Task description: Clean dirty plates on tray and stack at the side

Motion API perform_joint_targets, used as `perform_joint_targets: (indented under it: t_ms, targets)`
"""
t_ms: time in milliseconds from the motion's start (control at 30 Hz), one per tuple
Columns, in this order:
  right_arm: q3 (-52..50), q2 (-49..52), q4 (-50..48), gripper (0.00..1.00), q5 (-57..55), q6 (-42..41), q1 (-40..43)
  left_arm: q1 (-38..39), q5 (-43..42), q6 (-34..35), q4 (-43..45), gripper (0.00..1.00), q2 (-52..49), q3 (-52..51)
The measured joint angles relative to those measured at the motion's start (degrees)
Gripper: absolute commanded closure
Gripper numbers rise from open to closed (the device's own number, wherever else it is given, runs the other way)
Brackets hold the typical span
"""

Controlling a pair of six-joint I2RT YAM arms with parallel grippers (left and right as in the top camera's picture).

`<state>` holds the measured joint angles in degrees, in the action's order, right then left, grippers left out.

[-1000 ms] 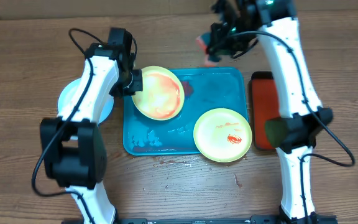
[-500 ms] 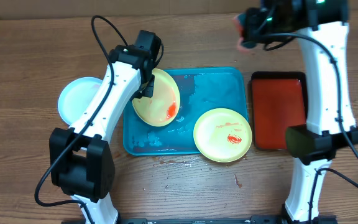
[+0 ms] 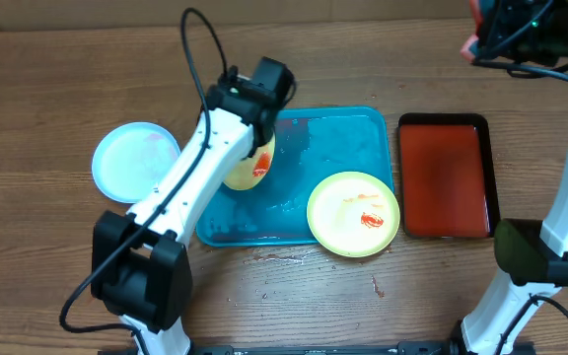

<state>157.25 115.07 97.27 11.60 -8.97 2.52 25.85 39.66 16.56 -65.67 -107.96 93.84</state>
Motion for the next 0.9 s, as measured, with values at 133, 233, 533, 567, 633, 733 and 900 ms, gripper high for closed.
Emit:
perform_joint_targets:
  t_ms: [133, 233, 533, 567, 633, 733, 900]
  targets:
    - [-3.1, -0.2, 0.0, 0.96, 0.0, 0.0, 1.0, 4.1, 8.3, 1.9, -0.1, 0.96, 1.6, 0.4]
    - [-6.9, -0.1, 0.0, 0.96, -0.7, 0.0, 1.7, 7.2, 14.8, 3.1, 0.5, 0.96, 1.9, 0.5]
    - [-19.6, -0.1, -0.2, 0.96, -6.1, 0.0, 2.3, 12.0, 29.9, 4.3, 6.0, 0.96, 1.9, 0.7]
    - [-21.8, -0.1, -0.4, 0.96, -6.5, 0.0, 2.3, 12.1, 30.6, 4.3, 6.2, 0.96, 1.9, 0.7]
    - [-27.3, -0.1, -1.7, 0.96, -7.3, 0.0, 2.3, 12.1, 31.6, 4.3, 6.3, 0.96, 1.9, 0.7]
    - [-35.9, 0.1, -5.4, 0.96, -7.6, 0.0, 2.3, 12.1, 32.9, 4.4, 6.8, 0.96, 1.9, 0.7]
    - [-45.5, 0.2, -10.5, 0.96, -8.0, 0.0, 2.3, 12.1, 33.5, 4.4, 8.3, 0.96, 1.9, 0.7]
